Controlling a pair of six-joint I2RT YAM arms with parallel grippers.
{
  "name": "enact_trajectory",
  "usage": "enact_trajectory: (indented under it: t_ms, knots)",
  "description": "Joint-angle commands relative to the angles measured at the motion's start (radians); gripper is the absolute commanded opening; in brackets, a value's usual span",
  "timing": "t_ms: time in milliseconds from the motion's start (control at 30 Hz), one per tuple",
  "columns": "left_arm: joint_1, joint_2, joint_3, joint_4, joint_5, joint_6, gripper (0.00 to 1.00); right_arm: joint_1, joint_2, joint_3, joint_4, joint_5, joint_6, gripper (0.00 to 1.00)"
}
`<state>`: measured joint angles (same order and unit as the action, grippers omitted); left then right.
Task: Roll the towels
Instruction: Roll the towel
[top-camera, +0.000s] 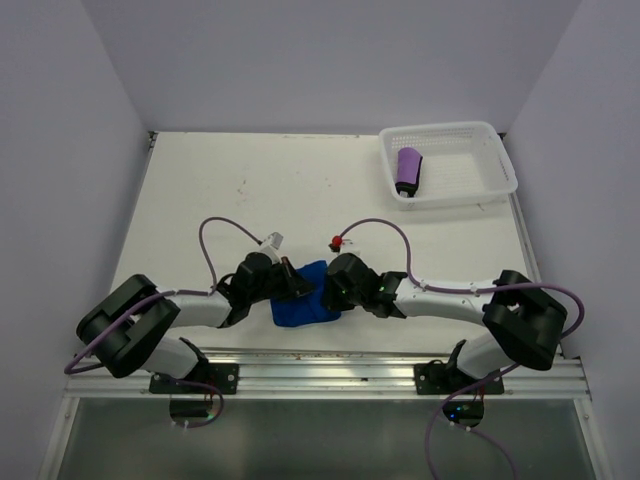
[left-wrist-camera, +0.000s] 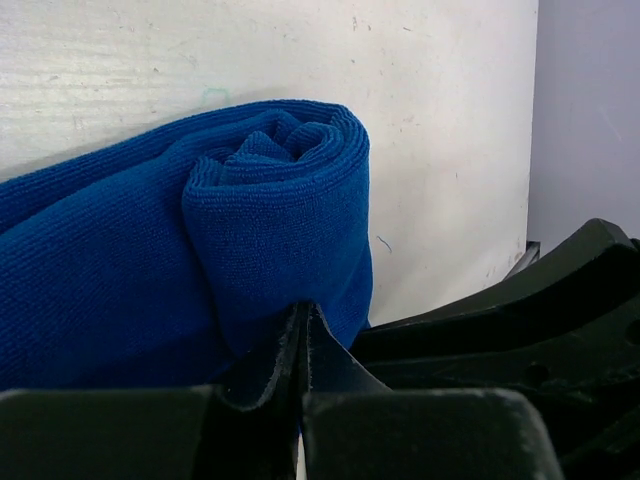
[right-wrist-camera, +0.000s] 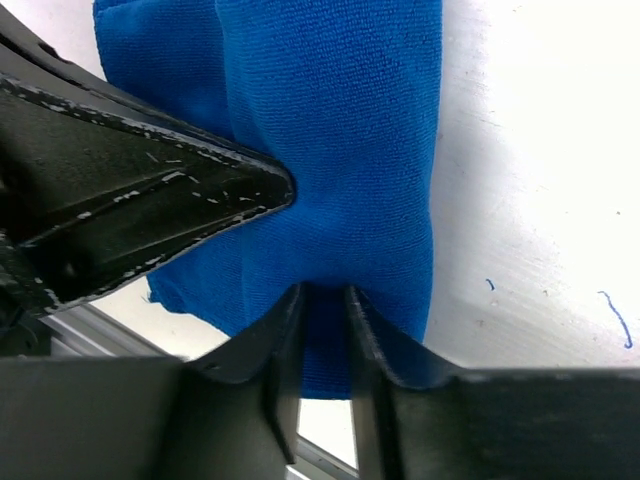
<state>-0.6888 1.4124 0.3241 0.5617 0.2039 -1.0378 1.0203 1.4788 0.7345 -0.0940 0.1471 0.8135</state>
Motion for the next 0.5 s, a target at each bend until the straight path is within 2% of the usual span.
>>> enact_trajectory:
  t_ms: [0,67,167,333,467]
  knots:
    - [-0.018,0.026,-0.007,0.049,-0.056,0.008,0.01,0.001,-0.023,-0.007,-0.07,0.04,0.007,0.3]
    - [-0.018,0.034,-0.007,0.037,-0.067,0.019,0.0,0.001,-0.044,-0.007,-0.082,0.049,0.016,0.48]
    - [-0.02,0.037,-0.003,0.024,-0.084,0.03,0.0,0.001,-0.104,-0.009,-0.139,0.086,0.062,0.63]
    - [-0.02,0.034,-0.003,0.006,-0.093,0.035,0.0,-0.002,-0.196,-0.055,-0.151,0.114,0.119,0.69]
    - [-0.02,0.026,-0.013,-0.002,-0.098,0.033,0.0,-0.009,-0.192,-0.087,-0.121,0.083,0.162,0.74]
